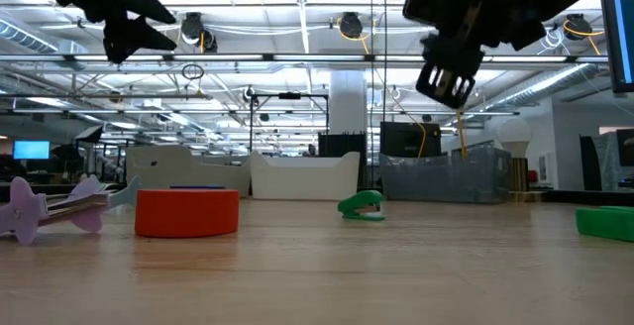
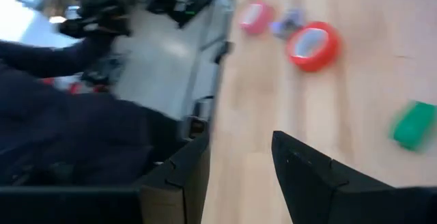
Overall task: Pick and place Stapler, Stapler remover, tape
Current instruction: Put the right green stapler into the gray bin
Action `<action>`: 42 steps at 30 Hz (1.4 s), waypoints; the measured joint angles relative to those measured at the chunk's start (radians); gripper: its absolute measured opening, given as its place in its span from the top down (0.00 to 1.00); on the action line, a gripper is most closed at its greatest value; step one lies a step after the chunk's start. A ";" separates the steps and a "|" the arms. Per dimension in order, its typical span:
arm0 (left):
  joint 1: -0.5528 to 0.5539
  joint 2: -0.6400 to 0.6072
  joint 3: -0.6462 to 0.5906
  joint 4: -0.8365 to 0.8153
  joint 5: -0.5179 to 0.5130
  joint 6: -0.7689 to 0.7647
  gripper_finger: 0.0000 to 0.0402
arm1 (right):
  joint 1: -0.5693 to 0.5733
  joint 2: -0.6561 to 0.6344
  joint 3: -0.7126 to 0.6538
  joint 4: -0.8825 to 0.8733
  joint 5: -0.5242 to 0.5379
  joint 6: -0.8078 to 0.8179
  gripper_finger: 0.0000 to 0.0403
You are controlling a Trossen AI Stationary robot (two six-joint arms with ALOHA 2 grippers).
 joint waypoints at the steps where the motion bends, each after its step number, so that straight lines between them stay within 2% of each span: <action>1: -0.018 -0.015 -0.021 0.020 -0.014 -0.001 0.48 | 0.000 0.000 0.000 -0.023 0.029 -0.010 0.62; 10: -0.173 -0.145 -0.144 0.069 -0.155 -0.011 0.48 | 0.036 -0.089 0.000 -0.179 0.264 -0.049 0.62; 15: -0.225 -0.237 -0.201 0.065 -0.196 -0.018 0.48 | 0.100 -0.183 0.000 -0.308 0.302 0.025 0.62; 21: -0.240 -0.319 -0.262 0.062 -0.198 -0.036 0.48 | 0.232 -0.248 0.000 -0.467 0.348 0.266 0.62; 29: -0.240 -0.335 -0.307 0.064 -0.198 -0.082 0.48 | 0.362 -0.239 0.000 -0.487 0.350 0.849 0.62; 33: -0.239 -0.334 -0.313 0.063 -0.199 -0.081 0.48 | 0.414 -0.215 0.000 -0.491 0.419 1.086 0.62; 37: -0.239 -0.334 -0.313 0.064 -0.230 -0.071 0.48 | 0.464 -0.182 0.000 -0.491 0.484 1.207 0.62; 42: -0.239 -0.334 -0.313 0.064 -0.268 -0.067 0.48 | 0.501 -0.154 0.000 -0.505 0.560 1.172 0.62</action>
